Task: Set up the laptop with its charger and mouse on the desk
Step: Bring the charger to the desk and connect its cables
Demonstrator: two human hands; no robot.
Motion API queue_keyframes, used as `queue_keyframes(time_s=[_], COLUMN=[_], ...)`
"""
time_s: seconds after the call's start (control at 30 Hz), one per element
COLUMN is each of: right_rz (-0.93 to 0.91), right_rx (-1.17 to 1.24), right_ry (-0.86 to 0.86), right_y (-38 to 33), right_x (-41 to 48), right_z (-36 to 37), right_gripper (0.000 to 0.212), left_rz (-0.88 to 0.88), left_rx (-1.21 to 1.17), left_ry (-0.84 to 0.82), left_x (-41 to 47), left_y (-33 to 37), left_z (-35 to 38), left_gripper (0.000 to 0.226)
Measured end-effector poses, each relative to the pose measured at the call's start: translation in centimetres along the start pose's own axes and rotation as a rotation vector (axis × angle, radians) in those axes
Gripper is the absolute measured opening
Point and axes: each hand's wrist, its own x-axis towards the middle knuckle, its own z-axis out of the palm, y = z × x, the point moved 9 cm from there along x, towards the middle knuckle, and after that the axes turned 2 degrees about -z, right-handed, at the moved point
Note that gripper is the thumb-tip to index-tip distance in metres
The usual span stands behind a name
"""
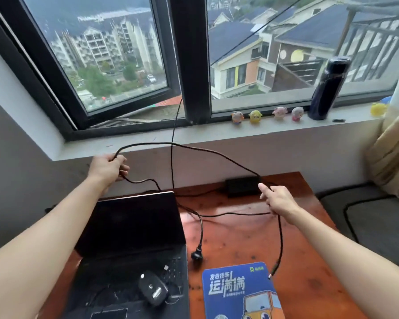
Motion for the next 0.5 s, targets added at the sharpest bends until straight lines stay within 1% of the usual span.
queue_keyframes(time_s=[0.07,0.17,0.2,0.23,0.27,0.33,0.4,0.47,0.5], right_rz=[0.004,0.007,-0.002,-0.025,-0.057,-0.122,-0.127,-0.099,-0.079], right_rx=[0.237,0.657,0.755,0.796,0.765,0.579,0.459,0.499,0.547], right_ry=[0.023,-0.072,-0.089,-0.081,-0.052,-0.001,-0.026,-0.116,-0.153], right_y=[-4.5,-11.7,-14.0,-16.1,-17.8,-20.9,-22.9,-24.2,-24.8], right_x=[-1.4,-3.4,-4.2,-4.8,-5.2,-6.0,-6.4,-6.6,-6.6], right_z=[0.9,3.4,4.0,4.4,4.5,4.6,5.5,7.0,7.9], right_gripper=[0.042,0.028,0.025,0.024,0.023,0.022,0.025,0.026,0.026], left_rz=[-0.014,-0.017,-0.015,-0.009,-0.001,0.002,-0.023,-0.045,-0.048], left_rx=[0.102,0.211,0.218,0.229,0.242,0.248,0.221,0.176,0.143], left_ry=[-0.058,-0.151,-0.178,-0.191,-0.192,-0.165,-0.134,-0.128,-0.133], left_x=[1.0,1.7,1.8,1.8,2.0,2.7,3.1,3.4,3.3], left_y=[-1.5,-2.8,-3.0,-3.2,-3.4,-4.1,-4.9,-5.8,-6.0], left_z=[-0.8,-1.2,-1.3,-1.5,-1.9,-3.1,-4.3,-4.9,-5.1], left_gripper=[0.015,0.009,0.008,0.009,0.010,0.008,0.005,0.002,0.005])
